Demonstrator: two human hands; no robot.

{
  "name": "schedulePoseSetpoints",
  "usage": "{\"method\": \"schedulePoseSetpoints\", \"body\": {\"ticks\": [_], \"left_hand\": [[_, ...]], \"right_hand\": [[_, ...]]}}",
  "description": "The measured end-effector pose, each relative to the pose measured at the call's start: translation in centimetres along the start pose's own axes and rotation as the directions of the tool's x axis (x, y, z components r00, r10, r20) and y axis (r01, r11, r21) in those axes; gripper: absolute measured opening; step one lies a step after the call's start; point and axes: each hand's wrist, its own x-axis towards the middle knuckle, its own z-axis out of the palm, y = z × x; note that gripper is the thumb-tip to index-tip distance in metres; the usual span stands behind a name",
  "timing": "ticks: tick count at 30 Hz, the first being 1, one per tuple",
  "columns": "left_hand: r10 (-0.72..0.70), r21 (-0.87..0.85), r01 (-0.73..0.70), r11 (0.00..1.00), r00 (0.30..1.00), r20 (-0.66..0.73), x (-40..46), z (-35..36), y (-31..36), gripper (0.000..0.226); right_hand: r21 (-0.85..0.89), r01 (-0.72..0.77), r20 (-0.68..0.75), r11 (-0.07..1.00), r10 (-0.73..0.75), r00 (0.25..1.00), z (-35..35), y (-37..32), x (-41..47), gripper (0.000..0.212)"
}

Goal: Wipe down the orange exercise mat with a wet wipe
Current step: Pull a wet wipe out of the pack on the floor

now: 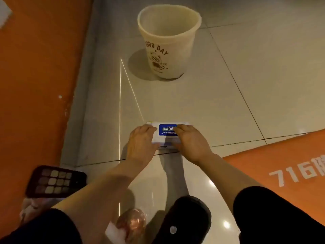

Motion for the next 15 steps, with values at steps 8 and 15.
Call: {"method": "schedulePoseSetpoints", "body": {"ticks": [8, 15], "left_hand": [[0.060, 0.014, -0.064, 0.998, 0.981, 0.186, 6.2, 2.4, -0.9, 0.088], [0.070, -0.008, -0.069, 0.998, 0.980, 0.187, 7.6, 4.7, -3.0, 0.084]], "right_hand": [[-0.021, 0.006, 0.047, 1.000, -0.005, 0.999, 1.8, 0.4, 5.3, 0.067], [-0.029, 0.001, -0.001, 1.000, -0.001, 1.000, 3.1, 1.7, 6.5, 0.062]]}}
